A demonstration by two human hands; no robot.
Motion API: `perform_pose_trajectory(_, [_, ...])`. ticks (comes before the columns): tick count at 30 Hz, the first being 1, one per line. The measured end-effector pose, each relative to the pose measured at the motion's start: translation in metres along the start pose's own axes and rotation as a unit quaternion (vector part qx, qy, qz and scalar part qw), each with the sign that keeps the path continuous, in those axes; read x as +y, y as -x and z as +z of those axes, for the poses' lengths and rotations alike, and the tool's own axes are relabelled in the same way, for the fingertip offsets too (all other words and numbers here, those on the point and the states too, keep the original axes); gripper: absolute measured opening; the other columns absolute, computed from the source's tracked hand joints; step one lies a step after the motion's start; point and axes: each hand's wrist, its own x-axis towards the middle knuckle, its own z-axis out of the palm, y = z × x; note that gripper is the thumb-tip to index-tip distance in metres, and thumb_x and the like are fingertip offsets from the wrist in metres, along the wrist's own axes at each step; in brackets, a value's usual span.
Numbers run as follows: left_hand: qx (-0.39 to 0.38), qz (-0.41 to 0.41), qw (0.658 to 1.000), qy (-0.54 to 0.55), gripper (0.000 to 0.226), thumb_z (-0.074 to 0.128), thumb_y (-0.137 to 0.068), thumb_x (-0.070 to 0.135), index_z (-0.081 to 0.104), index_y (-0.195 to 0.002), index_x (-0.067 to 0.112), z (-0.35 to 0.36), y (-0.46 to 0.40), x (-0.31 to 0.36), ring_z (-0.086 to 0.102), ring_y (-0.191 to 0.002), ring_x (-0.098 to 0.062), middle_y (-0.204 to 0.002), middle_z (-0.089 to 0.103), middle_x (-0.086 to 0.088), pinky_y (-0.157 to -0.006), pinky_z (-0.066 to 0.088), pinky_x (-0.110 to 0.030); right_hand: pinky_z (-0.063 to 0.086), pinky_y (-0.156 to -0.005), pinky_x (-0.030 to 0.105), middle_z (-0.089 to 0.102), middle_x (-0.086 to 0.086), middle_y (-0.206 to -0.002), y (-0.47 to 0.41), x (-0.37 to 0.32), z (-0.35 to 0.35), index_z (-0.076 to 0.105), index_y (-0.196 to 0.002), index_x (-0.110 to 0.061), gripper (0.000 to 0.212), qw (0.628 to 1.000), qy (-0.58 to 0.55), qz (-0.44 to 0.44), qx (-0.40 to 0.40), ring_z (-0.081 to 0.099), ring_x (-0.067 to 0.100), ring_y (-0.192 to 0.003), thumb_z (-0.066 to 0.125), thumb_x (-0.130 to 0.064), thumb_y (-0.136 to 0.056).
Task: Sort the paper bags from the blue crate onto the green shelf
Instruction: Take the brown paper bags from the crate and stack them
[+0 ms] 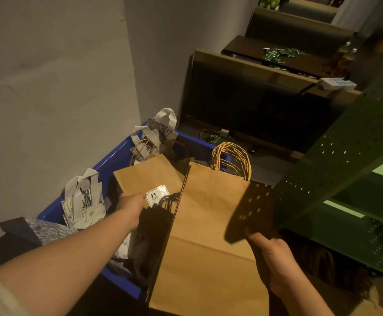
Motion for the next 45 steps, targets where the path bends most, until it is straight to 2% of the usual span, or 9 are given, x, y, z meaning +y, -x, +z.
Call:
perform_pose_trajectory(7, [0.024,0.047,0.995,-0.085,0.031,0.072,-0.089,0.029,0.059,-0.117,0.022,-0.009,-0.002,0.0,0.068,-0.095,-0.034,-0.107,0.071,-0.009,-0.084,0.061,-0.052,0.043,-0.065,0.035,0.066,0.013,-0.068,-0.007,0.009,-0.002,0.07,-0.093,0.008,0.028,1.0,-0.011,-0.002,0.004,0.06,0.031,-0.069,0.076,-0.018,-0.086])
perform_pose_trajectory(13, [0.014,0.088,0.983,-0.161,0.03,0.07,-0.091,0.002,0.055,-0.115,0.011,-0.006,0.014,0.01,0.056,-0.097,-0.029,-0.102,0.062,-0.007,-0.085,0.048,-0.039,0.04,-0.072,0.039,0.063,0.02,-0.083,-0.009,0.011,-0.001,0.071,-0.099,0.01,0.043,1.0,-0.02,0.004,0.023,0.057,0.035,-0.081,0.081,-0.028,-0.08])
perform_pose_trajectory(17, [-0.015,0.128,0.97,-0.204,0.023,0.07,-0.094,0.003,0.056,-0.086,0.021,-0.011,0.034,0.023,0.06,-0.094,-0.026,-0.088,0.063,0.001,-0.079,0.048,-0.039,0.038,-0.072,0.038,0.065,0.018,-0.083,-0.009,0.009,0.001,0.074,-0.095,0.005,0.038,0.999,-0.023,-0.002,0.034,0.058,0.034,-0.081,0.081,-0.029,-0.081])
perform_pose_trajectory(20, [-0.048,0.169,0.959,-0.222,0.016,0.072,-0.094,0.014,0.06,-0.094,0.024,-0.021,0.055,0.041,0.067,-0.098,-0.025,-0.095,0.069,0.001,-0.083,0.055,-0.042,0.035,-0.067,0.037,0.058,0.015,-0.072,-0.007,0.005,0.003,0.072,-0.093,0.006,0.038,0.999,-0.028,0.002,0.036,0.052,0.03,-0.07,0.08,-0.03,-0.083])
perform_pose_trajectory(25, [-0.087,0.267,0.911,-0.302,0.017,0.071,-0.095,0.026,0.06,-0.108,0.028,-0.05,0.115,0.09,0.072,-0.092,-0.02,-0.101,0.073,0.002,-0.085,0.059,-0.044,0.03,-0.052,0.032,0.048,0.006,-0.052,-0.006,0.004,0.001,0.067,-0.092,0.01,0.039,0.999,-0.015,0.003,0.043,0.042,0.019,-0.048,0.074,-0.028,-0.089])
perform_pose_trajectory(30, [-0.009,0.394,0.801,-0.45,0.022,0.072,-0.094,0.036,0.054,-0.105,0.032,-0.069,0.185,0.125,0.058,-0.079,-0.006,-0.098,0.062,0.012,-0.058,0.039,-0.024,0.039,-0.063,0.032,0.064,0.011,-0.08,-0.002,0.002,0.008,0.066,-0.095,-0.002,0.034,0.998,-0.014,-0.031,0.046,0.059,0.027,-0.075,0.077,-0.033,-0.087])
perform_pose_trajectory(34, [0.029,0.464,0.743,-0.481,0.03,0.072,-0.092,0.041,0.064,-0.121,0.037,-0.061,0.225,0.128,0.059,-0.081,-0.01,-0.103,0.069,0.008,-0.058,0.036,-0.024,0.032,-0.058,0.032,0.052,0.008,-0.064,0.002,0.0,0.015,0.063,-0.095,0.005,0.035,0.998,-0.014,-0.033,0.051,0.047,0.022,-0.058,0.071,-0.029,-0.093])
perform_pose_trajectory(41, [-0.061,0.511,0.713,-0.476,0.038,0.062,-0.1,0.036,0.057,-0.137,0.039,-0.006,0.244,0.06,0.057,-0.105,-0.006,-0.122,0.059,0.015,-0.092,0.051,-0.026,0.028,-0.05,0.03,0.046,0.001,-0.043,0.007,0.001,0.023,0.059,-0.073,-0.002,0.032,0.999,0.0,-0.02,0.045,0.041,0.017,-0.043,0.062,-0.019,-0.1])
perform_pose_trajectory(45, [-0.131,0.494,0.72,-0.469,0.035,0.06,-0.101,0.03,0.058,-0.134,0.042,0.009,0.24,0.023,0.047,-0.115,-0.006,-0.124,0.05,0.015,-0.095,0.047,-0.023,0.025,-0.047,0.03,0.038,0.001,-0.042,0.011,0.004,0.023,0.054,-0.064,-0.005,0.039,0.999,-0.001,-0.024,0.04,0.034,0.014,-0.037,0.056,-0.017,-0.102])
